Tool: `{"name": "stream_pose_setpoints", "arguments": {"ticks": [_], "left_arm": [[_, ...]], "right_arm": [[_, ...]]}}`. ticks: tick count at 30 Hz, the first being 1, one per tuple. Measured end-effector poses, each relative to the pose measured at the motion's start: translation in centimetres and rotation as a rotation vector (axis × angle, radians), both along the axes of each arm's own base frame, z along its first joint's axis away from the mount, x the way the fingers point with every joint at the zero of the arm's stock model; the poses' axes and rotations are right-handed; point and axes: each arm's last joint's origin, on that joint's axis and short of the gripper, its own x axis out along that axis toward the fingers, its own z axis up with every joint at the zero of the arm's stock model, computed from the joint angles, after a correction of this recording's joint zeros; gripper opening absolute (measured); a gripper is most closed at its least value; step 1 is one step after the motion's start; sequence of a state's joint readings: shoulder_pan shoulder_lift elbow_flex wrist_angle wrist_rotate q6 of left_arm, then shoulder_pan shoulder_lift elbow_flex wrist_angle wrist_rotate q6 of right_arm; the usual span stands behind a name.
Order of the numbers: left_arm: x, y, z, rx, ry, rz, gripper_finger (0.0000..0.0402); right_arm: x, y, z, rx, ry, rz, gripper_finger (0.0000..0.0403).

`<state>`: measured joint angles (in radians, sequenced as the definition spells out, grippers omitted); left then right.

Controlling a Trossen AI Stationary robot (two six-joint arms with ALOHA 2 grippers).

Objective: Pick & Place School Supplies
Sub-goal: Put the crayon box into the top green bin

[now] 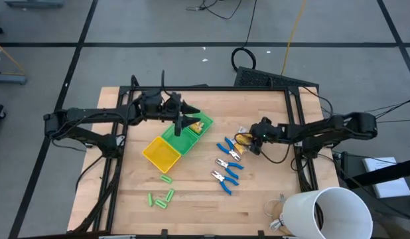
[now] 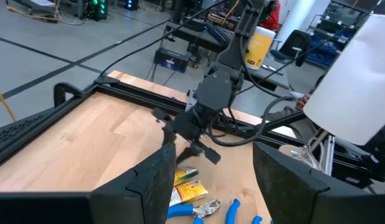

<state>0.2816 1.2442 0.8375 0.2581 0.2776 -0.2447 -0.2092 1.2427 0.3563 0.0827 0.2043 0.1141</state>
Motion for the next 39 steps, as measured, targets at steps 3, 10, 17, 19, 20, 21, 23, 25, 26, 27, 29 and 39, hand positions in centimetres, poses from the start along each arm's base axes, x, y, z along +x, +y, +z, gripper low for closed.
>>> {"name": "stream_pose_setpoints", "arguments": {"ticks": [3,10,17,19,20,21,23,25,26,27,29,39], "left_arm": [[0.1,-0.5,0.0,0.0,0.001,-0.017,0.0207],[1.2,-1.4,-1.0,-0.003,0.031,-0.059,0.0193],[2.5,-1.6,-2.6,-0.004,0.067,-0.029,0.0188],[2.9,-1.6,-3.1,-0.01,0.079,-0.027,0.0192],[3.1,-1.5,-3.4,-0.013,0.086,-0.022,0.0195],[3.4,-1.5,-3.7,-0.013,0.083,-0.021,0.0197],[3.8,-1.5,-4.2,-0.03,0.095,-0.015,0.0203],[4.2,-1.6,-4.8,-0.039,0.099,-0.018,0.0208],[4.4,-1.6,-5.0,-0.041,0.102,-0.021,0.0211],[4.5,-1.6,-5.3,-0.049,0.113,-0.02,0.0213],[4.8,-1.8,-5.8,-0.067,0.122,-0.019,0.0217],[6.7,-1.4,-8.3,-0.343,0.109,0.033,0.0238]], "right_arm": [[-0.1,0.1,0.9,-0.051,-0.039,0.012,0.013],[-0.1,1.1,2.8,-0.12,-0.138,0.059,0.013],[-0.2,2.4,4.2,-0.171,-0.218,0.123,0.013],[-0.1,2.7,4.5,-0.182,-0.246,0.145,0.013],[0.0,2.9,4.7,-0.19,-0.262,0.152,0.013],[0.1,3.0,4.8,-0.205,-0.276,0.155,0.013],[0.3,3.3,5.2,-0.245,-0.309,0.167,0.013],[0.5,3.7,5.4,-0.283,-0.322,0.184,0.013],[0.5,3.9,5.5,-0.301,-0.329,0.192,0.013],[0.6,4.0,5.6,-0.322,-0.337,0.195,0.013],[0.7,4.4,5.8,-0.364,-0.338,0.198,0.013],[0.8,5.7,6.5,-0.506,-0.36,0.206,0.013]]}}
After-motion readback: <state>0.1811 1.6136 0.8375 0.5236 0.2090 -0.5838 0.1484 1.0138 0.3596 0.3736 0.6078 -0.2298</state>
